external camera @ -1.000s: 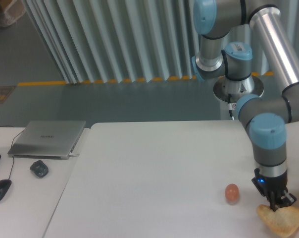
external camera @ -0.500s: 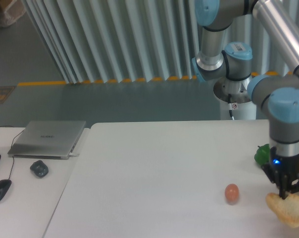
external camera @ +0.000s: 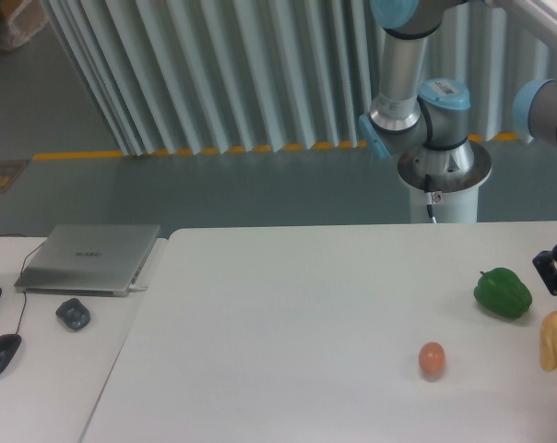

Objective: Place the triangular bread in the basket

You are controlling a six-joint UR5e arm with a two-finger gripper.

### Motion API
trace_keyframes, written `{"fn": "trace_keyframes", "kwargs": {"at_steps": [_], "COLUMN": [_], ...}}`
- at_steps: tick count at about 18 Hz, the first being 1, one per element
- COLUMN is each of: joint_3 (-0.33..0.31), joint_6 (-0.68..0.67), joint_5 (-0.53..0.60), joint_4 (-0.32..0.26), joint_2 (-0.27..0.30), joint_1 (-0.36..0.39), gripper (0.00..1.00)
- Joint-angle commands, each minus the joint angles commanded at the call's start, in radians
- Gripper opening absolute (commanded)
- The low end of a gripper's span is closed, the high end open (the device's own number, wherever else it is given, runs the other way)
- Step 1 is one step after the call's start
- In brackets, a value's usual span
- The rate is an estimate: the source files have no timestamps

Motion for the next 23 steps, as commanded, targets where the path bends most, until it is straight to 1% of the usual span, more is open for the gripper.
{"fn": "trace_keyframes", "kwargs": {"at_steps": [2, 3, 8, 10, 12, 15, 17, 19, 21, 23], "joint_3": [0.000, 0.002, -0.005, -0.008, -0.006, 0.000, -0.003, 0.002, 0.015, 0.034], "joint_6": [-0.016, -0.022, -0.031, -0.057, -0.068, -0.095, -0.111, -0.132, -0.138, -0.178], "joint_5": [0.058, 0.077, 0.112, 0.112, 0.114, 0.121, 0.172, 0.190, 0.181, 0.178], "joint_4": [0.022, 0.023, 0.026, 0.070, 0.100, 0.112, 0.129, 0.138, 0.138, 0.140], "joint_2": [-0.015, -0.023, -0.046, -0.064, -0.088, -0.124, -0.140, -0.141, -0.120, -0.112], "joint_1": [-0.028, -0.040, -0.060, -0.078, -0.098, -0.123, -0.144, -0.155, -0.149, -0.146], "gripper": [0.00, 0.00, 0.00, 0.00, 0.00, 0.00, 0.00, 0.00, 0.00, 0.00]}}
